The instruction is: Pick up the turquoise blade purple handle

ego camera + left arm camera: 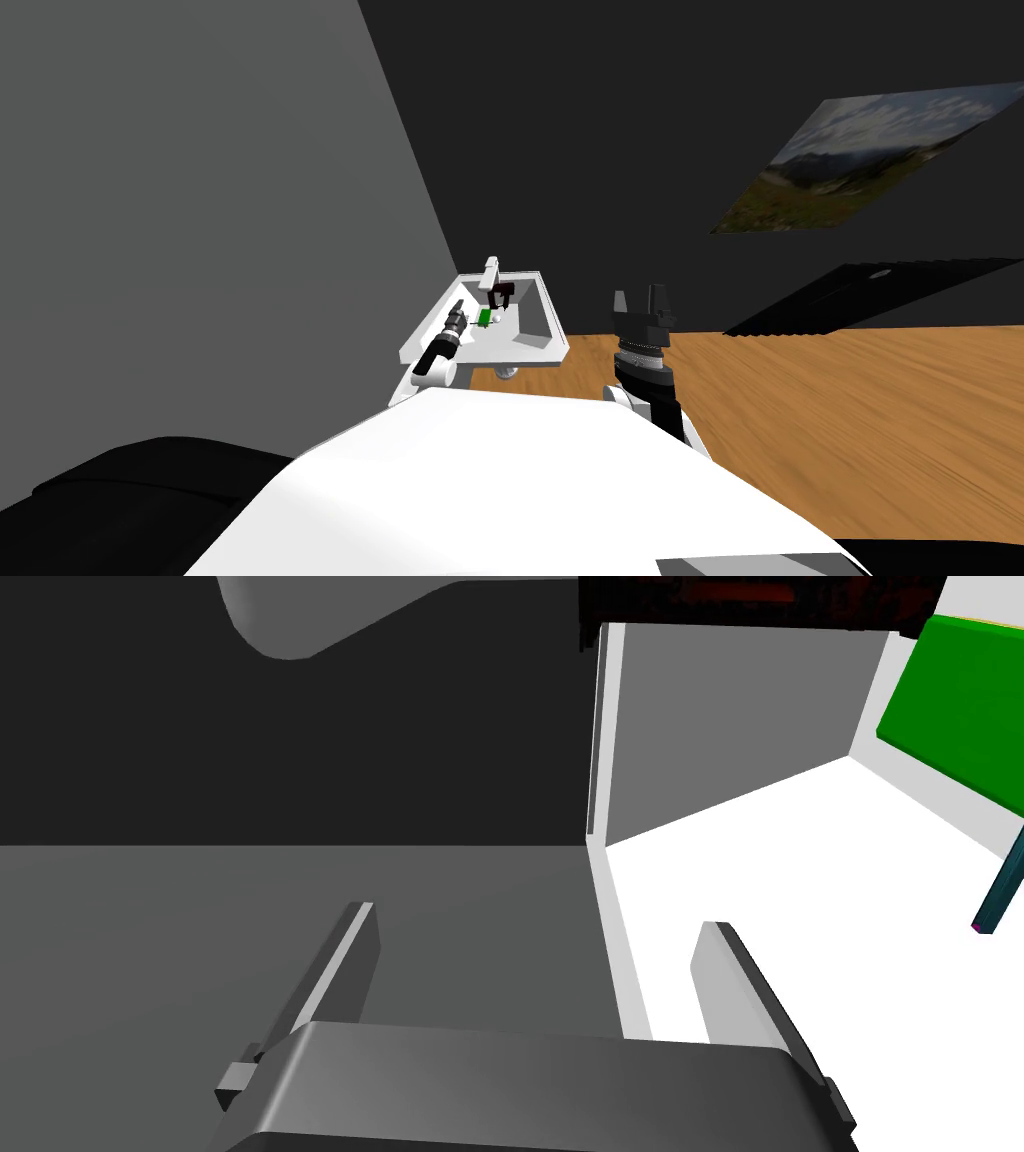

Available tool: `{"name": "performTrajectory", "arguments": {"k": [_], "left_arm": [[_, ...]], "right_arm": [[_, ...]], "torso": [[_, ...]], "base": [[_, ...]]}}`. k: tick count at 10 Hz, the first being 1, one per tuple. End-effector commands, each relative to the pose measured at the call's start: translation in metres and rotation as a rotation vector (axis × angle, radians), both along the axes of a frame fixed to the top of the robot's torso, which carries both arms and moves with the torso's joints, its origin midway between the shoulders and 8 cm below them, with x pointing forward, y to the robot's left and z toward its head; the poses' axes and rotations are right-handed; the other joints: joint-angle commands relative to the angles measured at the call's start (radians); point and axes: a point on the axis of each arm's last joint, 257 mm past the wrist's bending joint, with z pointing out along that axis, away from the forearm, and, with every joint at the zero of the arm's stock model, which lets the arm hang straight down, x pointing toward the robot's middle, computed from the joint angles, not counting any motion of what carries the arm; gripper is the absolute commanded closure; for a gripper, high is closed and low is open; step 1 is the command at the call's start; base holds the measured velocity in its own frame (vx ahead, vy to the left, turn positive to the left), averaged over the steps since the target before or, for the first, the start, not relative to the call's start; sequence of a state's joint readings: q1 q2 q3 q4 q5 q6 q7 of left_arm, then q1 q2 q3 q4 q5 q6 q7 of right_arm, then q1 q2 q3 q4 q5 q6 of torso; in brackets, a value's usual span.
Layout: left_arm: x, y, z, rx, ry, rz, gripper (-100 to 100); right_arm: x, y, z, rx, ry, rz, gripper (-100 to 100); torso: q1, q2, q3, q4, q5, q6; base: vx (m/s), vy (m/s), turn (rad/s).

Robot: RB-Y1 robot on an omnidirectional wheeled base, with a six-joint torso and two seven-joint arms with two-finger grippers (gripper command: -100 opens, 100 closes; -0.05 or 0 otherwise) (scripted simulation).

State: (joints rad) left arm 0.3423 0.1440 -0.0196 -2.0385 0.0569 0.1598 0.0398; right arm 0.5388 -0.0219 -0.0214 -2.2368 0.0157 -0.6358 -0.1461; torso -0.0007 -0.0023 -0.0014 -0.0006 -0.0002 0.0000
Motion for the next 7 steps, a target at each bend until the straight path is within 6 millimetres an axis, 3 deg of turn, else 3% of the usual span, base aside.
{"name": "performTrajectory", "arguments": {"k": [1,7], "left_arm": [[0.000,0.000,-0.006,-0.006,0.026,0.001,-100],[0.004,0.002,-0.058,-0.047,0.199,0.007,-100]], "right_arm": [[0.000,0.000,0.000,0.000,0.000,0.000,0],[0.000,0.000,0.000,0.000,0.000,0.000,0]], "torso": [[0.000,0.000,0.000,0.000,0.000,0.000],[0.000,0.000,0.000,0.000,0.000,0.000]], "base": [[0.024,-0.007,-0.004],[0.033,-0.010,-0.006]]}}
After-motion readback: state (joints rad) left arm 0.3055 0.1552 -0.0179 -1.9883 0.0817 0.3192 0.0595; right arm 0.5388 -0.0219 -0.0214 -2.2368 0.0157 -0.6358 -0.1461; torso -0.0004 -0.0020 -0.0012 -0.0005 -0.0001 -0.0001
